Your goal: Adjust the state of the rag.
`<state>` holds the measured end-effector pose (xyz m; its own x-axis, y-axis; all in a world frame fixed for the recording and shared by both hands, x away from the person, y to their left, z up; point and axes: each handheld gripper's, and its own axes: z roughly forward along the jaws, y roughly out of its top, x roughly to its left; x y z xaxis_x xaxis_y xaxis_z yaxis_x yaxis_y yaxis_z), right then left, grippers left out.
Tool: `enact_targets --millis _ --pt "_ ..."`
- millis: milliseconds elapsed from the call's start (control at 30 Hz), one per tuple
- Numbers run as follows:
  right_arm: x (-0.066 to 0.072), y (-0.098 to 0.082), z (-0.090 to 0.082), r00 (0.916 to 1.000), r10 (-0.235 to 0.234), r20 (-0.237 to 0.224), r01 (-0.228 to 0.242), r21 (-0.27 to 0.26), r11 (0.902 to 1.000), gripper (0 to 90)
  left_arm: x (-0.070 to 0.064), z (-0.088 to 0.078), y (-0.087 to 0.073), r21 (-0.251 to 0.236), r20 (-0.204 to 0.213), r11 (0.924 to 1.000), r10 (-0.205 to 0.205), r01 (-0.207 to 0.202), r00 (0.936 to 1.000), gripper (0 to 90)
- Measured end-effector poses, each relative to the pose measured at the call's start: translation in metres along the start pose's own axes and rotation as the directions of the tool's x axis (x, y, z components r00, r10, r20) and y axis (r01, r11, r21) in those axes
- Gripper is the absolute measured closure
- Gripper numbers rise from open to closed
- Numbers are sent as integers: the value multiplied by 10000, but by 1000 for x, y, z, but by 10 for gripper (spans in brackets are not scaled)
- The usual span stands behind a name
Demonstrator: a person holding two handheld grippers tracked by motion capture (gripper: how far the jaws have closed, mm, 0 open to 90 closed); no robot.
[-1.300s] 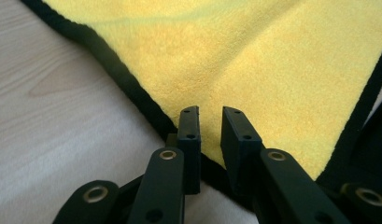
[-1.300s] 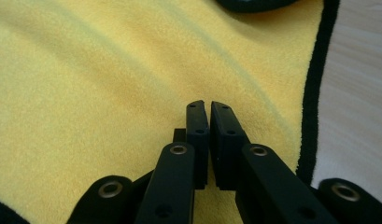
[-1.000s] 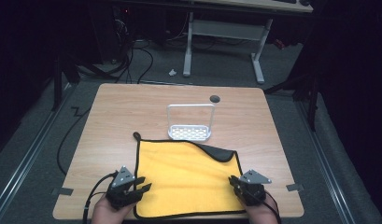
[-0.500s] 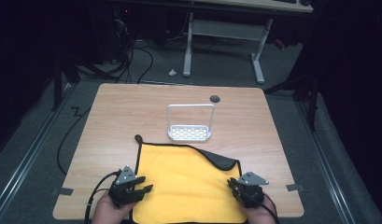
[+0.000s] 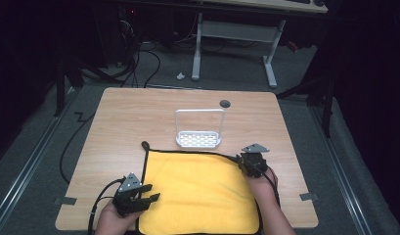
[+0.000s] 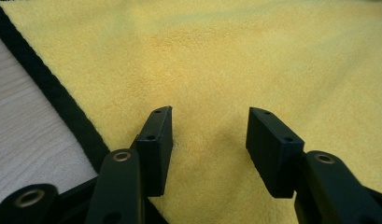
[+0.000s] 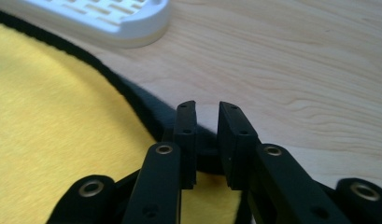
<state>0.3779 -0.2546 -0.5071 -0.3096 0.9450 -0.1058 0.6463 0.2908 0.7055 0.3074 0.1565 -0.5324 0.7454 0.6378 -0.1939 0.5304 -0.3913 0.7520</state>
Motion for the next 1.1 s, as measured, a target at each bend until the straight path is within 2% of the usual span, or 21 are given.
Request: enact_targets --millis 100,167,233,267,433,500,533,567,633,733,800,867,967,1100 --pt "-2 0 -12 10000 -10 -66 9 -191 9998 765 1 -2 1 -52 -57 9999 -158 157 9999 495" --pt "6 -7 -26 9988 -348 -332 333 -447 9984 747 4 -5 1 -337 23 9987 -385 385 9993 491" --pt "17 -19 -37 9965 -667 -511 637 -584 9963 737 7 -8 3 -584 -147 9970 -524 515 9985 482" --pt "21 -26 -42 9956 -659 -668 619 -608 9962 733 9 -10 3 -651 -199 9962 -591 577 9981 474" --pt "34 -52 -48 9886 -822 -1263 798 -241 9965 717 17 -6 5 -679 -791 9959 -655 601 9947 467" --pt "35 -56 -44 9889 -944 -1149 957 60 9954 718 19 -1 6 -603 -943 9955 -782 727 9925 475" --pt "32 -57 -41 9901 -915 -1066 934 122 9956 712 19 2 7 -501 -994 9961 -775 728 9920 476" --pt "27 -56 -39 9913 -677 -1125 692 95 9976 711 18 6 8 -421 -1061 9968 -715 673 9918 477" --pt "16 -54 -34 9952 -383 -898 393 92 9992 712 13 12 11 -367 -1210 9987 -409 367 9918 478" --pt "1 -51 -29 9982 -183 -569 189 103 9998 713 5 22 18 -273 -1050 9996 -115 86 9944 477" --pt "-9 -51 -29 9989 126 -444 -119 169 9998 714 -1 28 21 -151 -1111 9995 250 -269 9935 478" --pt "-16 -54 -30 9991 237 -352 -232 163 9996 714 -4 30 22 -133 -1076 9992 369 -385 9935 478" --pt "-19 -60 -34 9987 361 -366 -358 84 9993 720 -4 29 21 -113 -991 9988 454 -467 9940 481" --pt "-16 -67 -42 9990 297 -328 -294 92 9995 719 -3 26 19 -194 -734 9994 284 -299 9969 478"
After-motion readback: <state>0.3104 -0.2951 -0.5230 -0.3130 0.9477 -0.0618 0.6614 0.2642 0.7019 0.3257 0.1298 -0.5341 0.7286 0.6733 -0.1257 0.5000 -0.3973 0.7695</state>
